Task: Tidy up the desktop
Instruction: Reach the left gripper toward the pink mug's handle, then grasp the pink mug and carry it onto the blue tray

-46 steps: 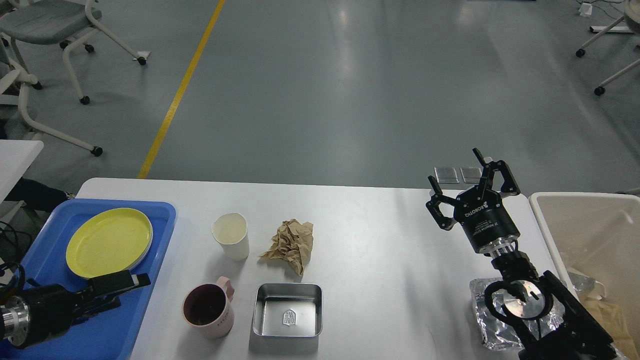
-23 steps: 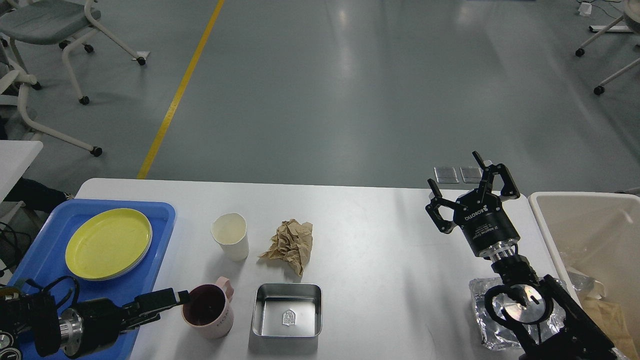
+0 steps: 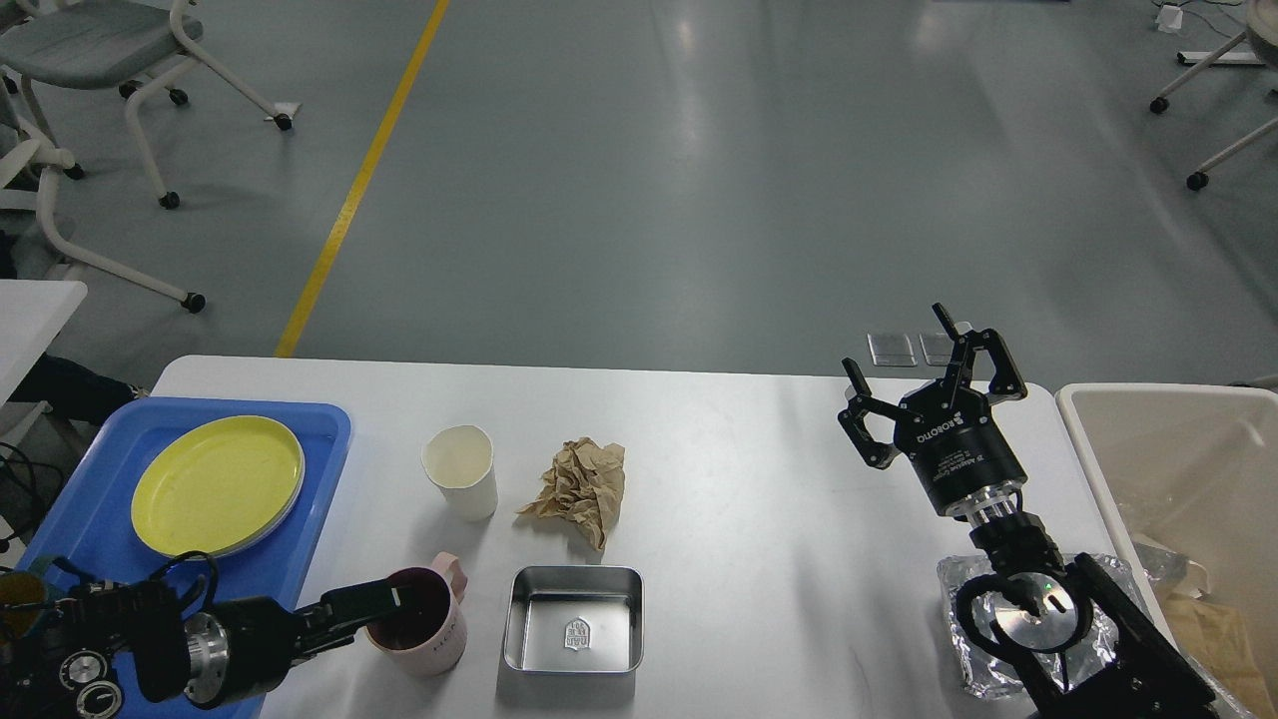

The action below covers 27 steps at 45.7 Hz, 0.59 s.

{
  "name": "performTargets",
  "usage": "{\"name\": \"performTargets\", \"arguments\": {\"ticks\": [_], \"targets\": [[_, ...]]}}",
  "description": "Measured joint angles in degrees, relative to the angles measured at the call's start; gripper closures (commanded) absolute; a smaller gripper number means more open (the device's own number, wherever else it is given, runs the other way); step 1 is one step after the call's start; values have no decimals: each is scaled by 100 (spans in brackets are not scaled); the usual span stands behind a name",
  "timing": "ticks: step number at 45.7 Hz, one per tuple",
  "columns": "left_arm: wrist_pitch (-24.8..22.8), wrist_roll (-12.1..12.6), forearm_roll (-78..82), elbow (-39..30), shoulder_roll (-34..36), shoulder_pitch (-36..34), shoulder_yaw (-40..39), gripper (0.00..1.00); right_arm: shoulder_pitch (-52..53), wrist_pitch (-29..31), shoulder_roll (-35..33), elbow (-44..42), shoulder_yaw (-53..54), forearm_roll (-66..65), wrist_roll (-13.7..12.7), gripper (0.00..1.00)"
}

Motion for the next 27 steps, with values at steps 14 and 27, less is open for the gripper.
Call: {"name": "performTargets", "arguments": {"ticks": [14, 27], "targets": [[25, 124, 8, 34, -166, -212, 126, 28, -28, 0, 0, 4, 0, -46, 0, 0], [24, 128, 2, -9, -51, -209, 127, 33, -47, 0, 0, 4, 0, -48, 14, 0]]}}
